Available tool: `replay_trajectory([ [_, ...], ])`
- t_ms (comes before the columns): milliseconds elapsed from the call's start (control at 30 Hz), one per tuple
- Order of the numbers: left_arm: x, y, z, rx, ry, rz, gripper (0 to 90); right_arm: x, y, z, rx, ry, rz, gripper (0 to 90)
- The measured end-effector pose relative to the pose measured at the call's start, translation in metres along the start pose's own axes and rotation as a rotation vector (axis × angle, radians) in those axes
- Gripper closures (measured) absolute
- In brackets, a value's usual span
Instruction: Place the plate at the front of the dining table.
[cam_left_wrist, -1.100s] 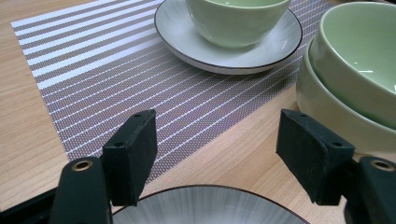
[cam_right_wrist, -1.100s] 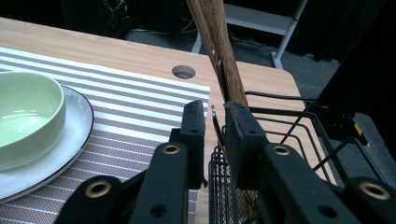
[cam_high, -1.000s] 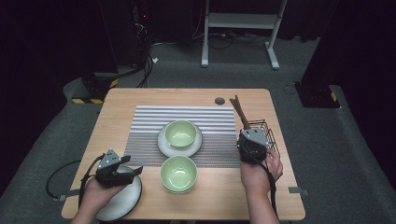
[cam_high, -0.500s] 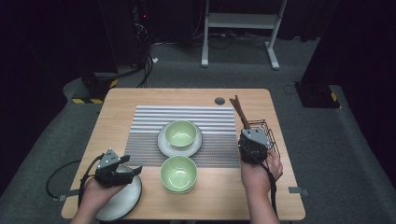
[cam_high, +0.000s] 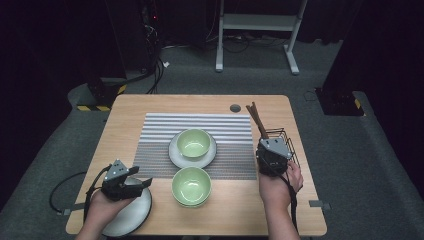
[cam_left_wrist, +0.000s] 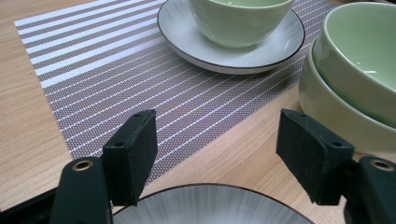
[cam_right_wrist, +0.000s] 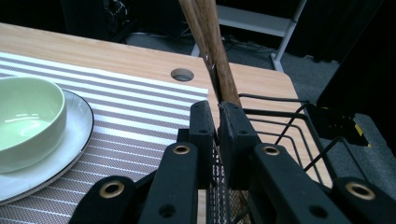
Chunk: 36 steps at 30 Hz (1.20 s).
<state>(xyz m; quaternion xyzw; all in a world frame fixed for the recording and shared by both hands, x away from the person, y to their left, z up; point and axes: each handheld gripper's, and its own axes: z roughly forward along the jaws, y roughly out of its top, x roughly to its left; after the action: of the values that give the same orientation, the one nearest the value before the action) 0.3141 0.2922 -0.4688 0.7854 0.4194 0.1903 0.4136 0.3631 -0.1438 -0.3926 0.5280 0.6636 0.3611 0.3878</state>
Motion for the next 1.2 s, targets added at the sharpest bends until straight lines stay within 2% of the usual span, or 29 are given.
replay_trajectory([
  [400,-0.001,0.000,0.000,-0.003,-0.001,0.002,29.4,-0.006,0.004,-0.014,-0.060,-0.003,-0.014,87.3],
  [867,-0.001,0.001,0.000,-0.003,-0.002,0.003,29.4,-0.008,0.010,-0.024,-0.094,0.015,0.011,88.2],
  [1200,-0.001,0.000,0.001,-0.003,-0.002,0.002,29.4,-0.011,0.014,-0.028,-0.105,0.011,0.019,88.6],
])
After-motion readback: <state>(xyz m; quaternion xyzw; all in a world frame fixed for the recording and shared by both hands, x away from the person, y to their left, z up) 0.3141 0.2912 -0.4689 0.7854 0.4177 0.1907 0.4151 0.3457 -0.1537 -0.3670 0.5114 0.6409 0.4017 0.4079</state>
